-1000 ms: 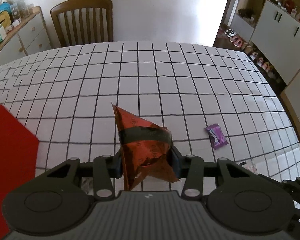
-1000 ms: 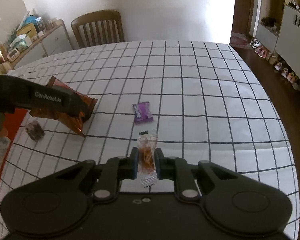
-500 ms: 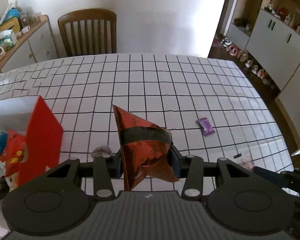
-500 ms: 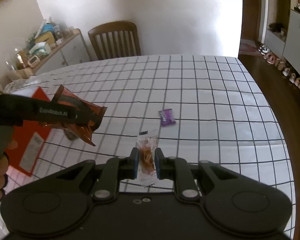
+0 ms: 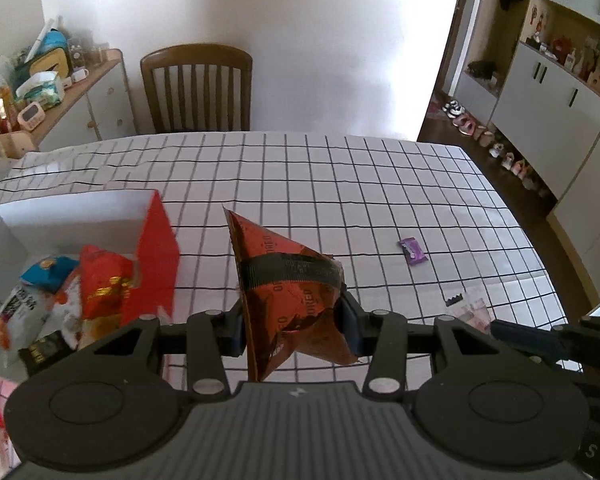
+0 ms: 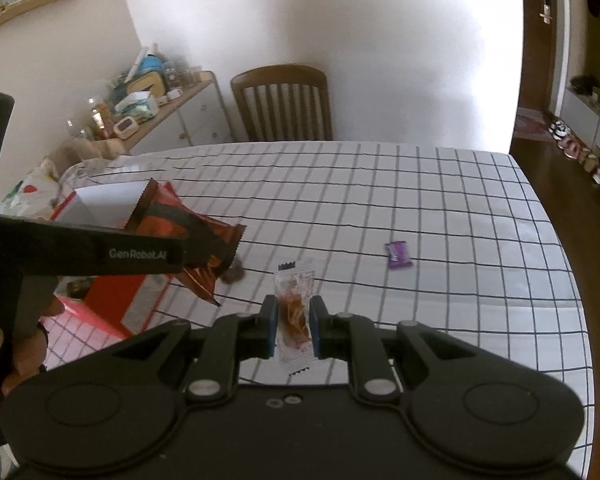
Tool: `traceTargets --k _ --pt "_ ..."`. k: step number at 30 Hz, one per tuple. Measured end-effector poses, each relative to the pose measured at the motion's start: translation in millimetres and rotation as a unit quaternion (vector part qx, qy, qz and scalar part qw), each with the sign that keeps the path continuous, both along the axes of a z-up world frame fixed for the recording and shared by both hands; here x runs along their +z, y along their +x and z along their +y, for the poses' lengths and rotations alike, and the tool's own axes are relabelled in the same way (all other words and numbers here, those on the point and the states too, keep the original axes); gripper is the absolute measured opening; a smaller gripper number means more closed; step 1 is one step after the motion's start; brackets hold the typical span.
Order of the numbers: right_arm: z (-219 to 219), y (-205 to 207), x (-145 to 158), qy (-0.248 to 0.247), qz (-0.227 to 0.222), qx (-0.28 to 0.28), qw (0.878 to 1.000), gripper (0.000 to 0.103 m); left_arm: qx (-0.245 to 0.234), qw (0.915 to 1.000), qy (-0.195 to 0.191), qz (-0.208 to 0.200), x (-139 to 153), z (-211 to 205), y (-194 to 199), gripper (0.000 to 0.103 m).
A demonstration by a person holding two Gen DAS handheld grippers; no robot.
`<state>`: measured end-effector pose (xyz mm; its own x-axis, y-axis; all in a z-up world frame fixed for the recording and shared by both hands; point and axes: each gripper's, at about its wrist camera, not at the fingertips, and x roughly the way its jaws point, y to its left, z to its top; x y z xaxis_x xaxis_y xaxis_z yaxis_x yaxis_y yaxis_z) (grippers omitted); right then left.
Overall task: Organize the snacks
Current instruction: 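Lift the foil bag and clear packet and carry them over the red box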
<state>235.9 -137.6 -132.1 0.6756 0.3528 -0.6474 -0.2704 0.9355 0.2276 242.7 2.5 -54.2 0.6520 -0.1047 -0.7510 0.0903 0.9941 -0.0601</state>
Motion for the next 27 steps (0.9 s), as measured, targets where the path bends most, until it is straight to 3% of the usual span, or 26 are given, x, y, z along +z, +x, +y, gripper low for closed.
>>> traceTargets --k 27 --pt "133 -11 46 -0.004 -0.029 0.080 0.996 0.015 0.066 0.9974 -0.023 -0.012 36 164 -39 0.044"
